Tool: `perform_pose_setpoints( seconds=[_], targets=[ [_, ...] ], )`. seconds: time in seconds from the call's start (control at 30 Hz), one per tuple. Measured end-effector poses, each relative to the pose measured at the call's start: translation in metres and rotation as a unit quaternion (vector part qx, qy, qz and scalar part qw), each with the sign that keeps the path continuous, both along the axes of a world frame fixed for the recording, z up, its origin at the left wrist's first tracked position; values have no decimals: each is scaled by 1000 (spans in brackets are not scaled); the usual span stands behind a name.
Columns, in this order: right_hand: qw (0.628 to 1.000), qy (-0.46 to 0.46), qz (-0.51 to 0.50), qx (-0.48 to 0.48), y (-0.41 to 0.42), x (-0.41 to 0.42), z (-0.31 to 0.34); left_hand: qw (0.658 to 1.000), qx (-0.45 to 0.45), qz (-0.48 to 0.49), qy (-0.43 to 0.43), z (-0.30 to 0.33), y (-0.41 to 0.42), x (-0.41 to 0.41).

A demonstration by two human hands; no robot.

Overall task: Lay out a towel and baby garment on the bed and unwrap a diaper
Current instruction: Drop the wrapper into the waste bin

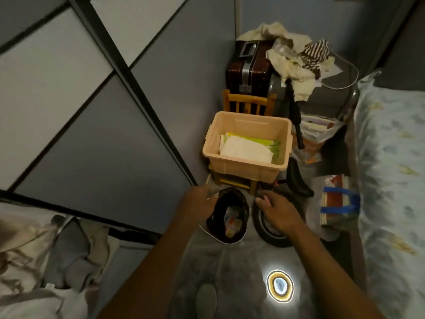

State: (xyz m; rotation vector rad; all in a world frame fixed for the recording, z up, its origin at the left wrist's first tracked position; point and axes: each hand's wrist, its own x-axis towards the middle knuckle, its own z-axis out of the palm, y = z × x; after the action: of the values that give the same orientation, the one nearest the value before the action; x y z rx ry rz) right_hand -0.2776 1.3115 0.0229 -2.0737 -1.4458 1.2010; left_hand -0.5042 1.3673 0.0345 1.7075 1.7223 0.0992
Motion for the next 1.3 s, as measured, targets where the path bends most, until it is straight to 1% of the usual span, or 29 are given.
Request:
perform_pose_setpoints(
  seconds=[0.13,0.27,0.33,0.4,0.5,0.63,0.73,0.8,0.97,1.13,1.3],
  targets=[
    [1000,-10,0,-23,16,-19,-89,1000,-17,-12,17,-88,25,-25],
    [998,27,-38,-52,21,-37,-180,999,-37,-9,25,-180,39,-44],
    [995,47,-50,-76,24,-44,-220,998,-69,8,13,-221,45,-52],
    [991,66,-76,-93,28,-49,-254,996,-93,15,3,-257,52,-57],
    [984,84,-107,-111,32,-53,-297,995,-99,9,3,-302,68,-61],
    [975,105,-158,-117,32,-58,-341,993,-113,8,6,-349,95,-67],
    [971,119,-167,-126,30,-63,-361,989,-146,2,-12,-374,107,-70],
    [965,155,-168,-132,30,-69,-369,986,-166,-15,-25,-386,105,-70],
    [952,218,-186,-107,29,-77,-383,985,-161,-17,-55,-402,98,-71],
    [957,215,-177,-84,21,-79,-390,984,-156,-23,-78,-404,92,-75],
    [954,233,-177,-65,10,-81,-393,986,-148,-14,-76,-395,75,-66]
  ],
)
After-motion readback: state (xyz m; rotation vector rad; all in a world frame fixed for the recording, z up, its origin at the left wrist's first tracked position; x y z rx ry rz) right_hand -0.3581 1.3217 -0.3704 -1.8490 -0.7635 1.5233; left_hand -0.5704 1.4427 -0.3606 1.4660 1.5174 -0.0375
